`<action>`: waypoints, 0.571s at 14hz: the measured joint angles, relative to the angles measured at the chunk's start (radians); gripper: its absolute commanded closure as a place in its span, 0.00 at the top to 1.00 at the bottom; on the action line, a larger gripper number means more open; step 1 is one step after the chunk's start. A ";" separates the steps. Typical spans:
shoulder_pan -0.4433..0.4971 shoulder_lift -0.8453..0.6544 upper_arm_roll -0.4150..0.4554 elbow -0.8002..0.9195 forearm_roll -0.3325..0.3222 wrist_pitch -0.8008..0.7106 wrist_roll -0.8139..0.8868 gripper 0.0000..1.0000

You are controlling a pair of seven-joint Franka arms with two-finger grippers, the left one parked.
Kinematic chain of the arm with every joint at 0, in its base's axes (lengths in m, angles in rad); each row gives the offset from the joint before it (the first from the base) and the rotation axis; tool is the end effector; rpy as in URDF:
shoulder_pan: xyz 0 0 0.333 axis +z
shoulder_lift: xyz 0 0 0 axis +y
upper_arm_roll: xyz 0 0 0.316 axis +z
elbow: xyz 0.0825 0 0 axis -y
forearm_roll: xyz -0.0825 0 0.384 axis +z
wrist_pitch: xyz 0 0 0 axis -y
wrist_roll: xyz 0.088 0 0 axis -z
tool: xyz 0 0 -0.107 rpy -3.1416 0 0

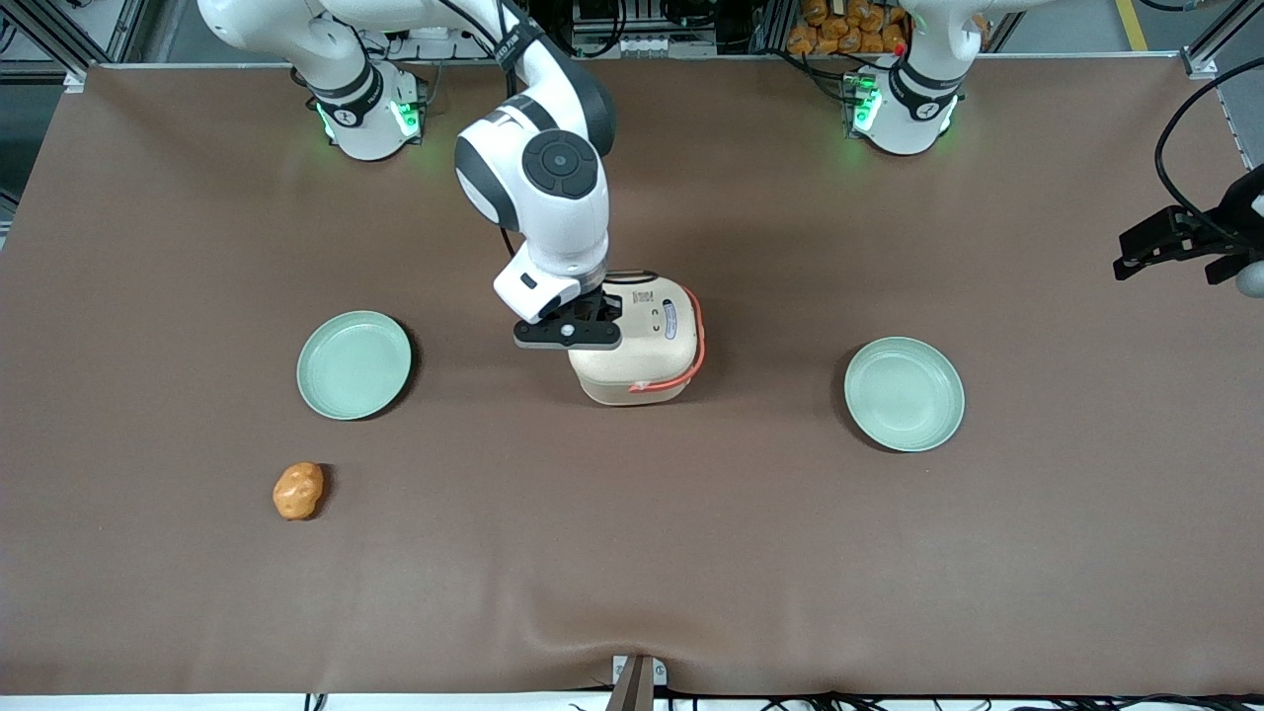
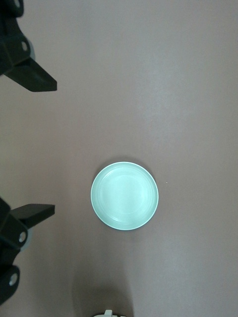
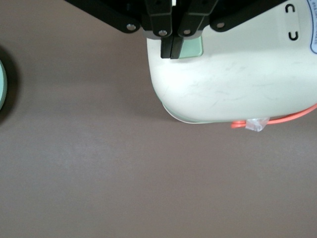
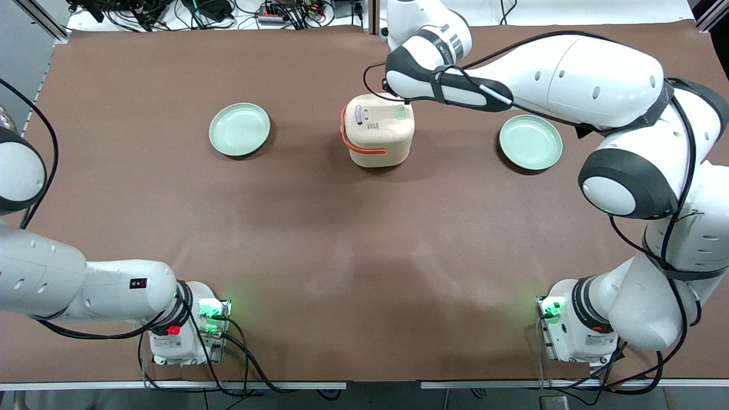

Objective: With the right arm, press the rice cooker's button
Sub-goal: 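Lower the closed right gripper onto the green button on the cooker's front, then press down on the green button with the right gripper fingertips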

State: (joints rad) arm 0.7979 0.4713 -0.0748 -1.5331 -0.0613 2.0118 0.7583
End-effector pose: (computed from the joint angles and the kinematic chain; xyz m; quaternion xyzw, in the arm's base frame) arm 0.5140 0.4586 0.3852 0.9990 -0.0005 0.0333 0.0301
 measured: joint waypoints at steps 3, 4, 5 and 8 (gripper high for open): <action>0.010 0.005 0.000 0.001 0.000 0.000 0.000 0.00; 0.013 0.008 0.000 0.001 0.000 0.000 0.001 0.00; 0.015 0.012 0.000 0.001 0.000 0.002 0.002 0.00; 0.017 0.025 0.000 0.002 0.000 0.009 0.002 0.00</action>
State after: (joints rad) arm 0.8151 0.4965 -0.0749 -1.5315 -0.0611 2.0211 0.7604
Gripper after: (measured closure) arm 0.991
